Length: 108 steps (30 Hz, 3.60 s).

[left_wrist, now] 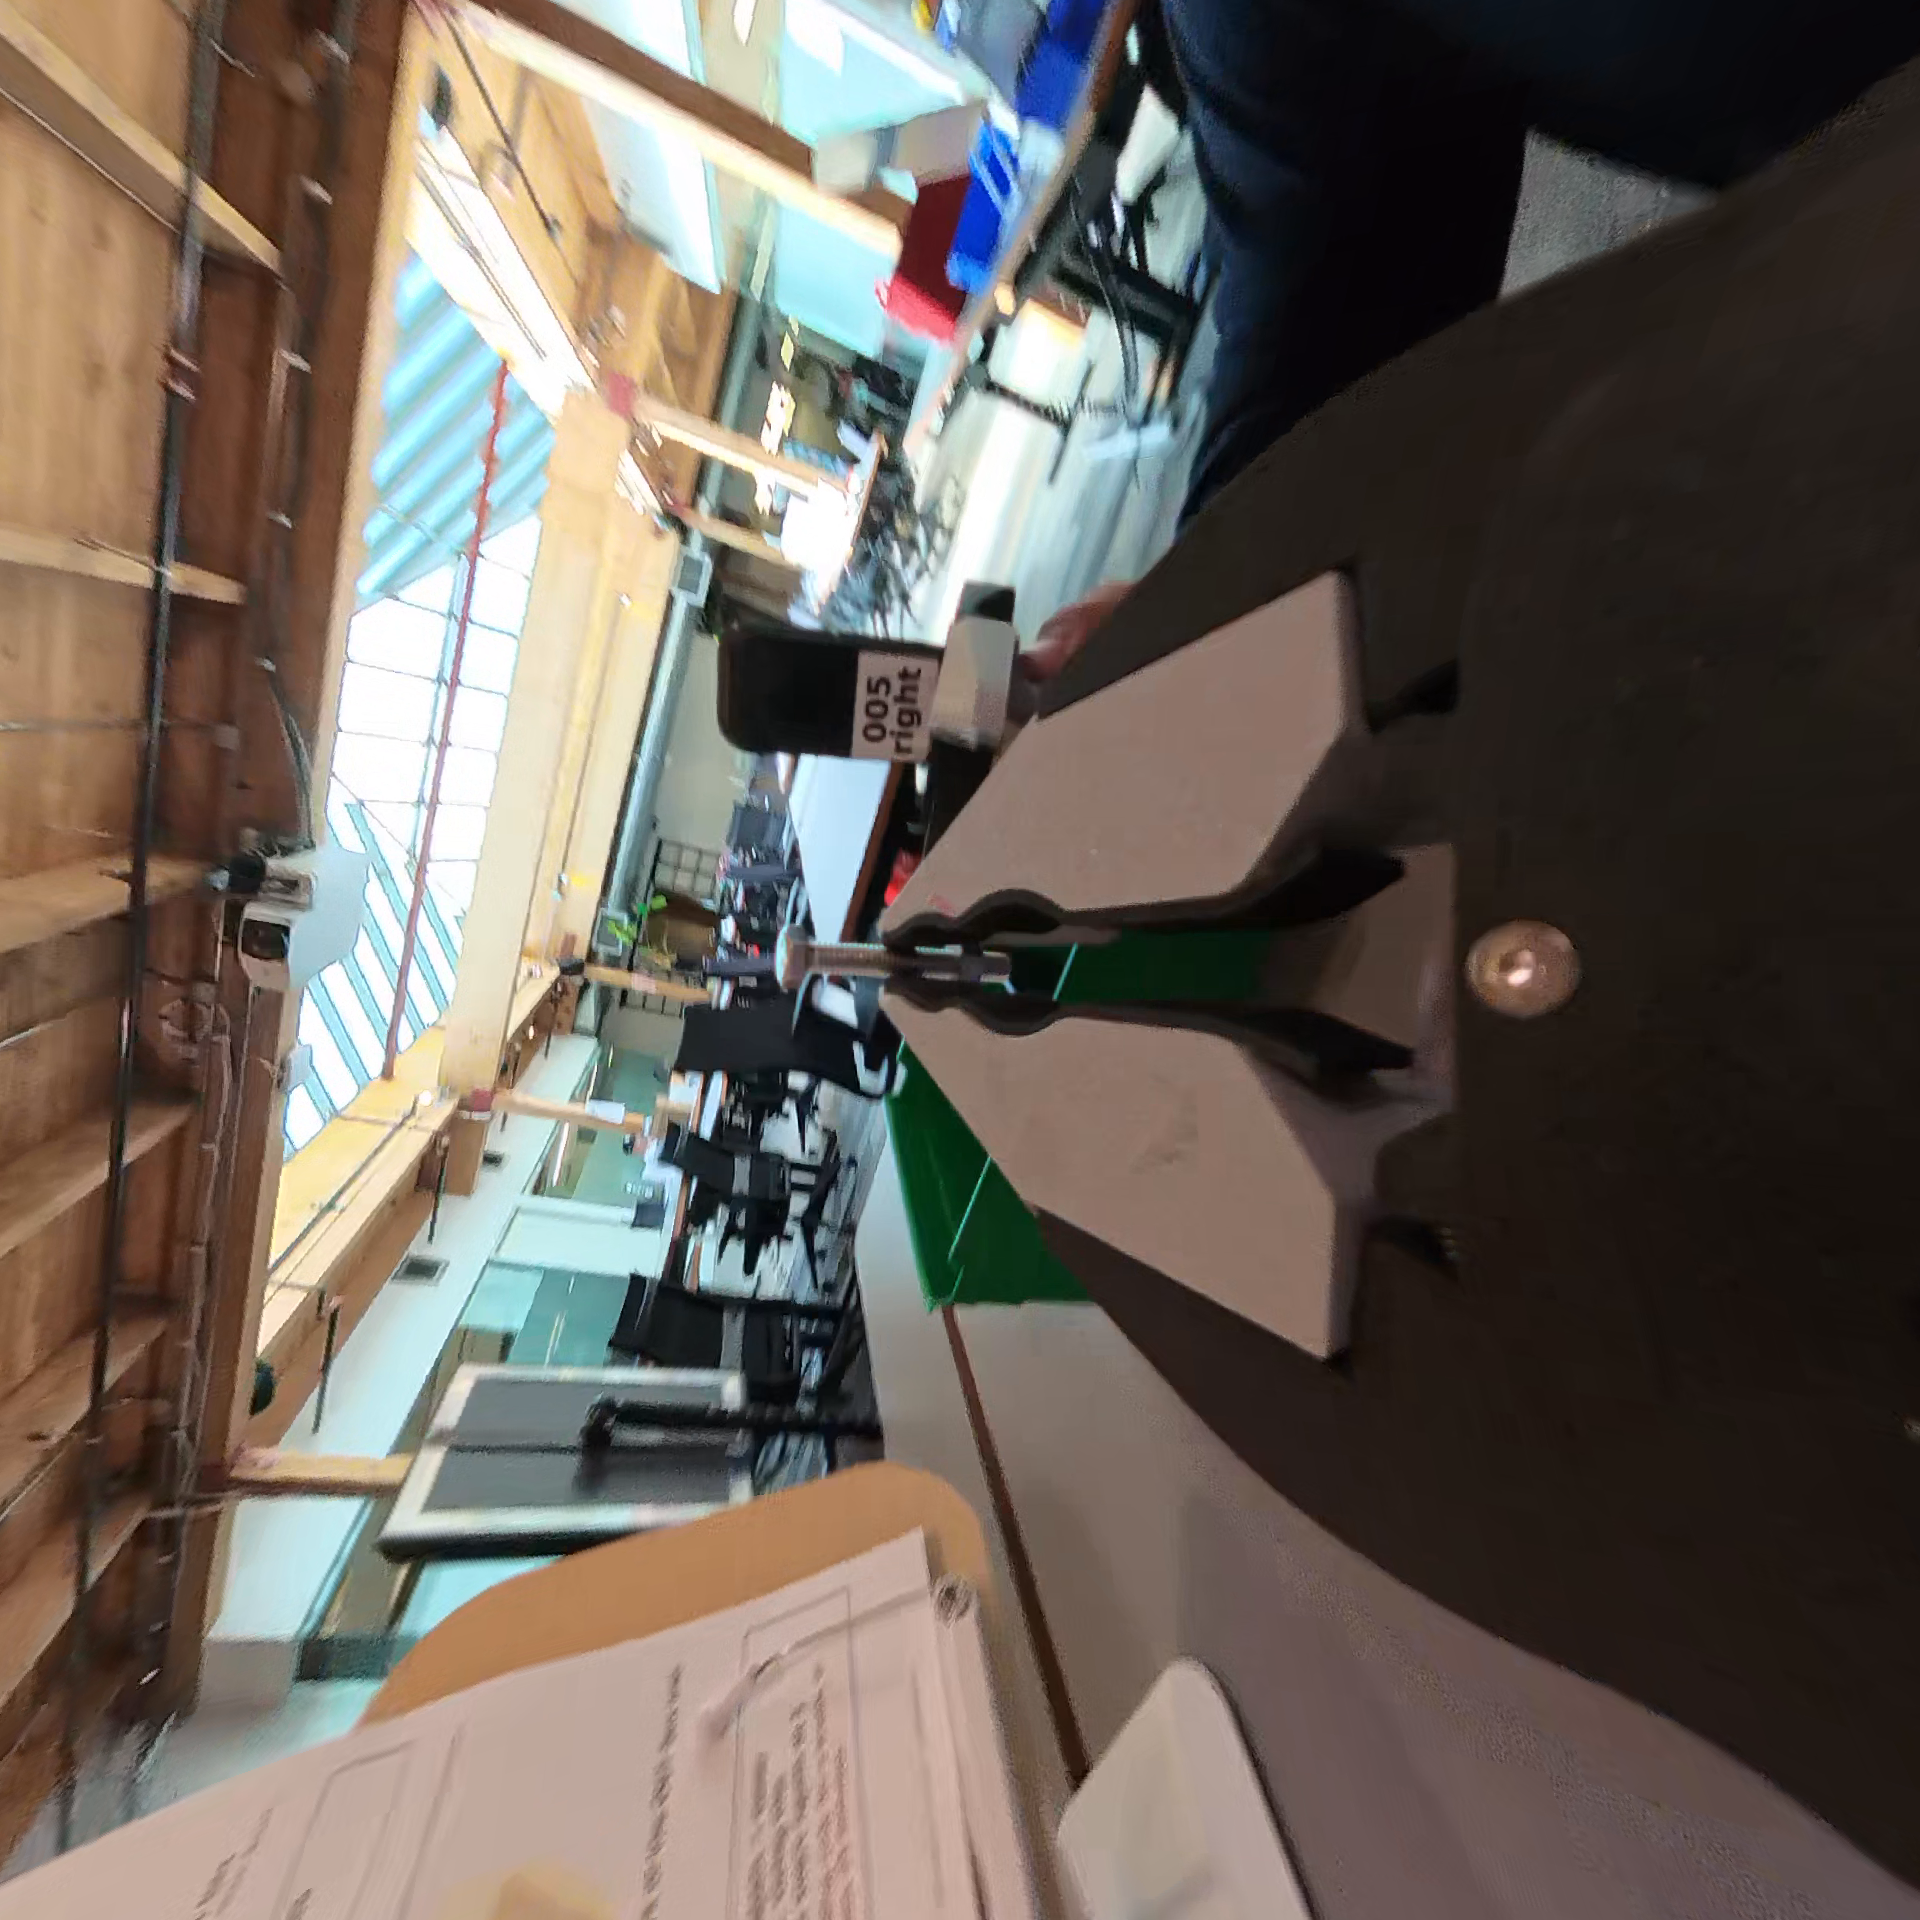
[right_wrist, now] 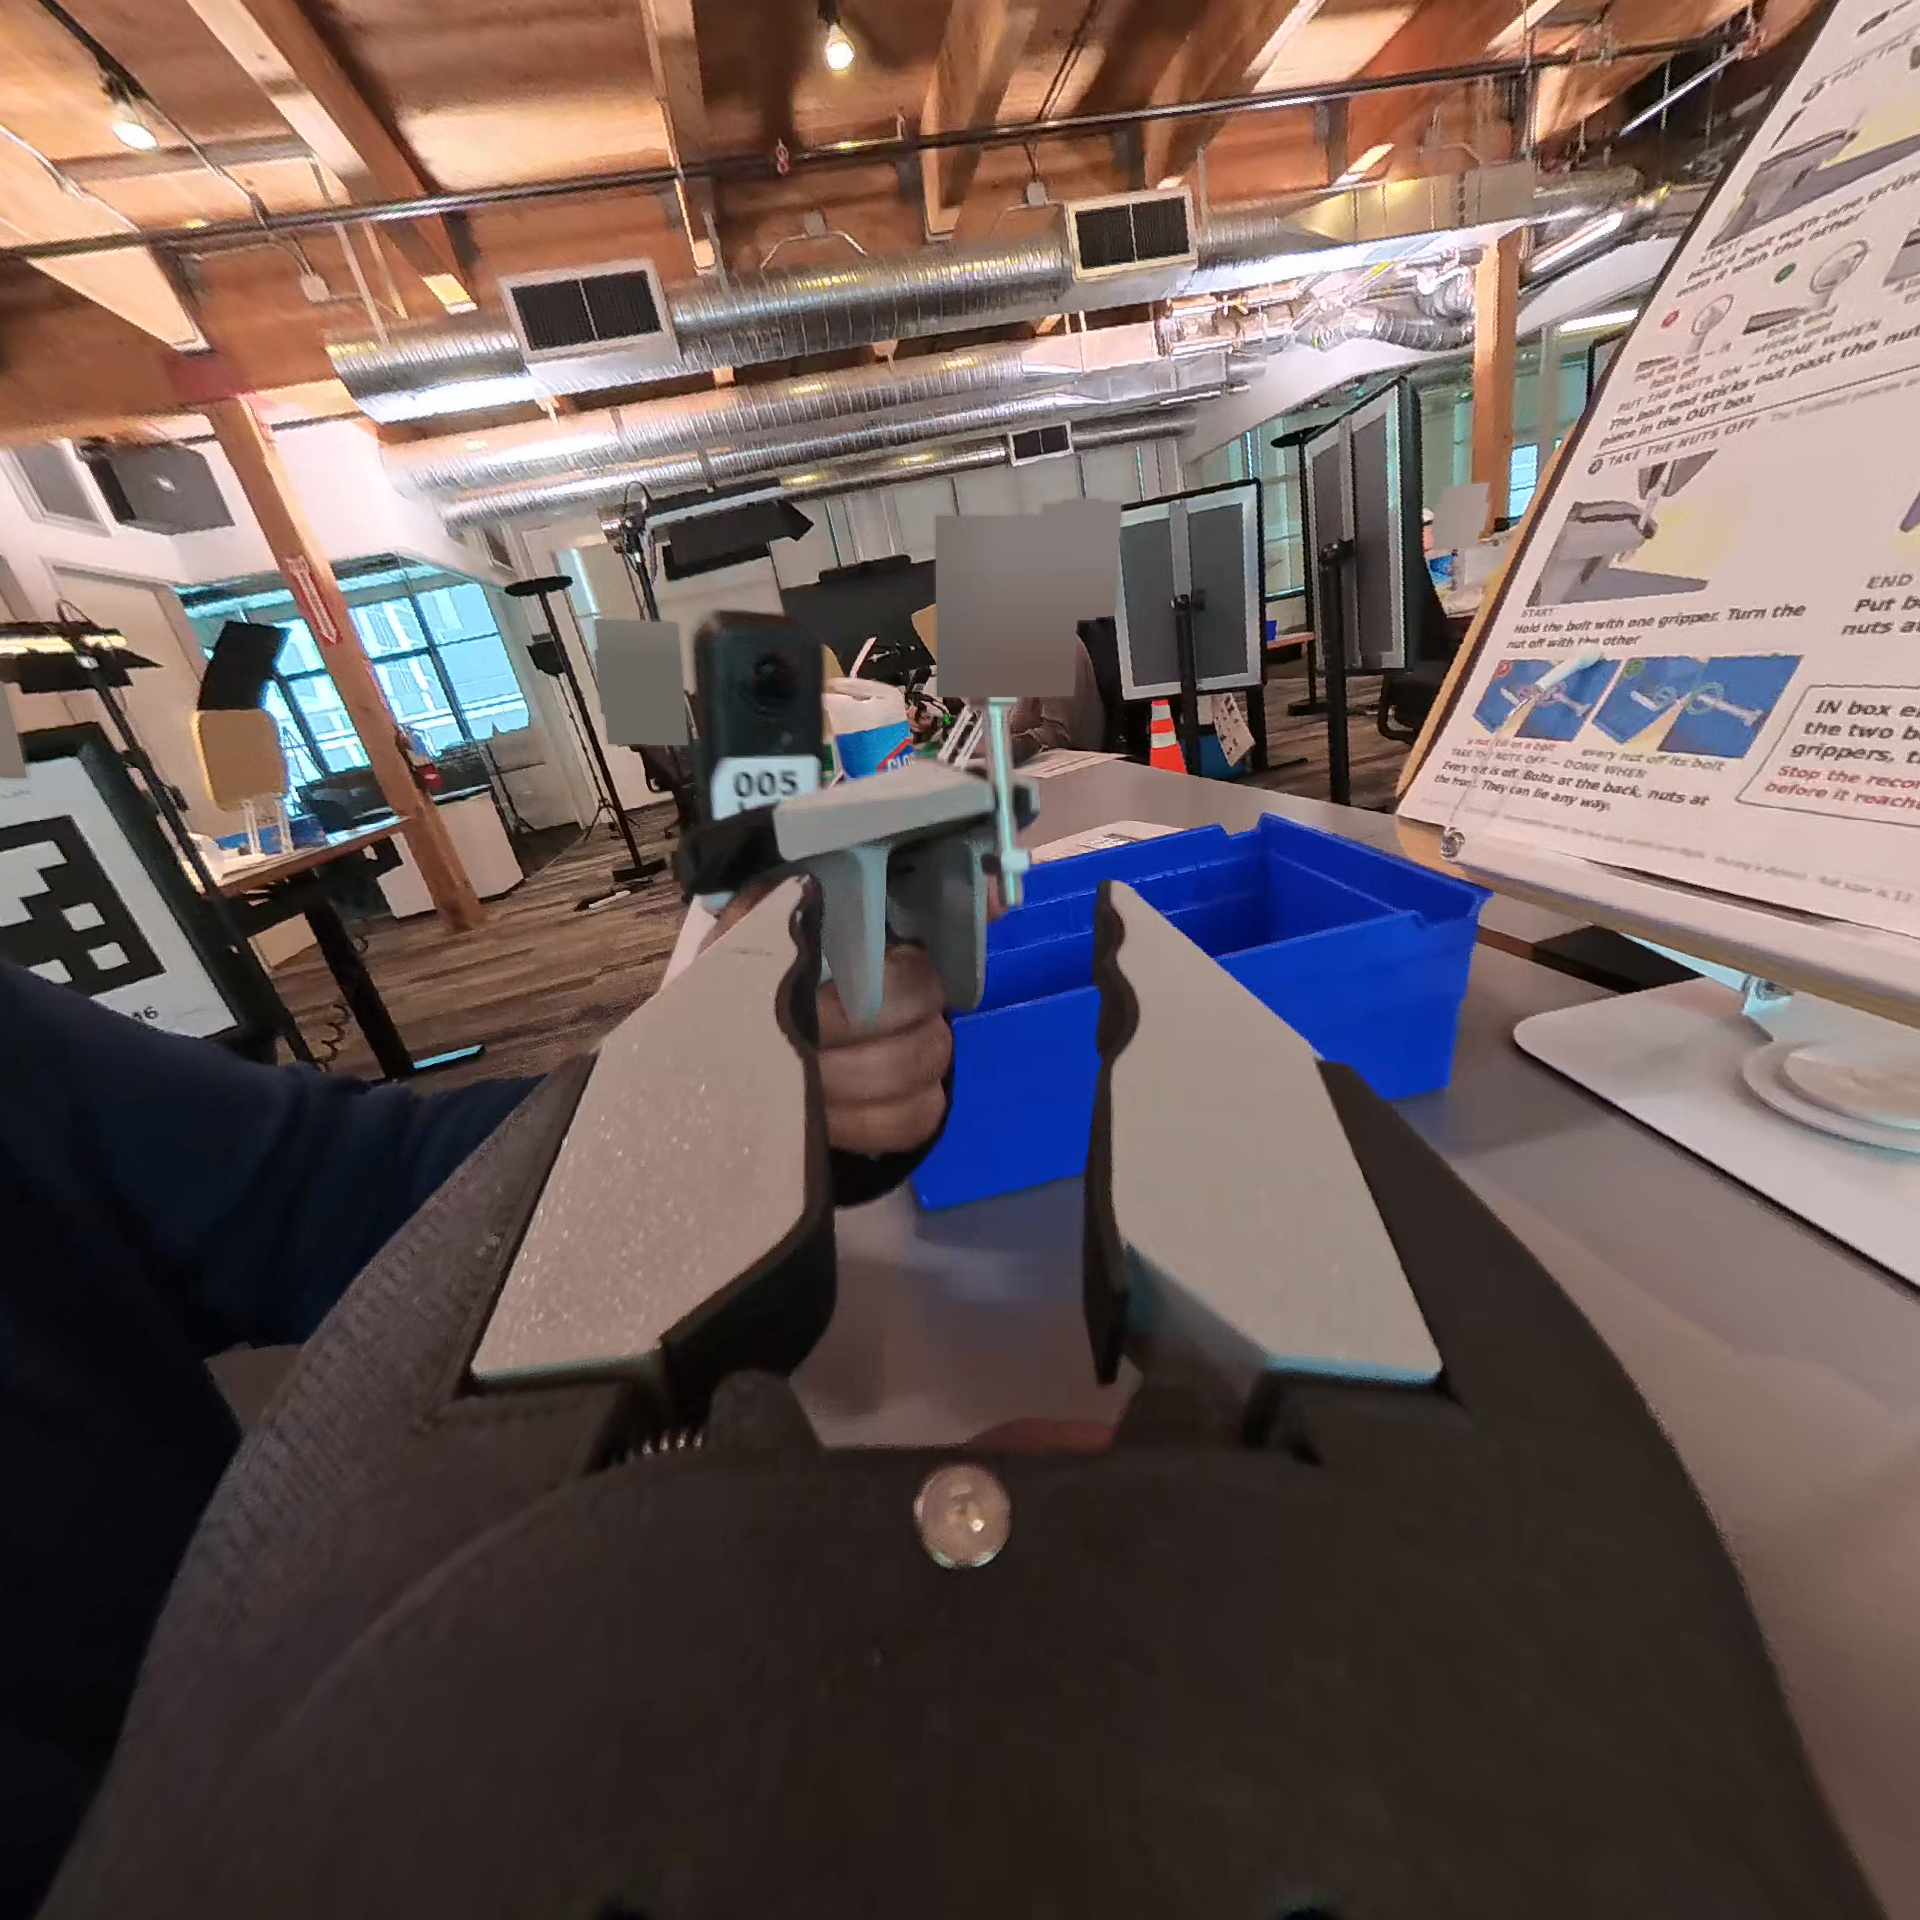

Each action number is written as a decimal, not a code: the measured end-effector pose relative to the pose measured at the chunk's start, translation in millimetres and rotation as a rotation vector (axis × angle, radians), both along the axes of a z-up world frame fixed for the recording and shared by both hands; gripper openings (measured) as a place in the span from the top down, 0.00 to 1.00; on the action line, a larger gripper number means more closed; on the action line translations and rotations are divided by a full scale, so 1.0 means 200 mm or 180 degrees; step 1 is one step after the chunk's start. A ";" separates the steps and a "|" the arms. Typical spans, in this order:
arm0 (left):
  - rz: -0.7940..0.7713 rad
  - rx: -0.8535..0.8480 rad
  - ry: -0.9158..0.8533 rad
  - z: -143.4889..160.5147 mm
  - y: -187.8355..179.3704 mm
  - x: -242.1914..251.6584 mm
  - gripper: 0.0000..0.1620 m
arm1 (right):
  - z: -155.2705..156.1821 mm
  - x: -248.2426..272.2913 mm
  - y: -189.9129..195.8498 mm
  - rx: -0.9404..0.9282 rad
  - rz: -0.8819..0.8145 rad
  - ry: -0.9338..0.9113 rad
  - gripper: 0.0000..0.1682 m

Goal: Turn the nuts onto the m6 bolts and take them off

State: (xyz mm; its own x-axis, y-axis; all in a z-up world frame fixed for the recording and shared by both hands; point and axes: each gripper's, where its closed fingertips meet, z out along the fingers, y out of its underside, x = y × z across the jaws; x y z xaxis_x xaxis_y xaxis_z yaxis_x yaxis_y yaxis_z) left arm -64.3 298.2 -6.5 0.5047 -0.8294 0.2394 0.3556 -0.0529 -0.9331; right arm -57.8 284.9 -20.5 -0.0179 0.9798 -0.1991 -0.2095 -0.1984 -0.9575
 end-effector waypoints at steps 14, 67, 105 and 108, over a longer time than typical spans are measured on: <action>-0.0387 -0.0162 -0.0430 -0.08 -0.02 0.07 0.98 | -0.11 -0.04 0.03 -0.0211 0.0094 -0.0223 0.96; -0.0682 -0.0607 0.0266 -0.32 -0.02 0.11 0.98 | -0.17 -0.05 0.06 -0.0521 0.0071 -0.0319 0.99; -0.0201 -0.0179 0.0801 -0.33 -0.03 0.12 0.99 | -0.17 -0.05 0.09 -0.0261 -0.0182 -0.0431 0.85; -0.0029 -0.0181 0.0564 -0.28 0.01 0.04 0.99 | -0.16 -0.01 0.15 -0.0208 -0.0484 -0.0424 0.98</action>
State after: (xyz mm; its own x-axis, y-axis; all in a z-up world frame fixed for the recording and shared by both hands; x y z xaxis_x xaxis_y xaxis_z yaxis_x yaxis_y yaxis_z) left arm -55.9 300.7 -62.1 0.5357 -0.8218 0.1940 0.1851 -0.1098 -0.9766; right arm -58.9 314.4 -52.5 0.1599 0.9541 -0.2531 -0.1141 -0.2368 -0.9648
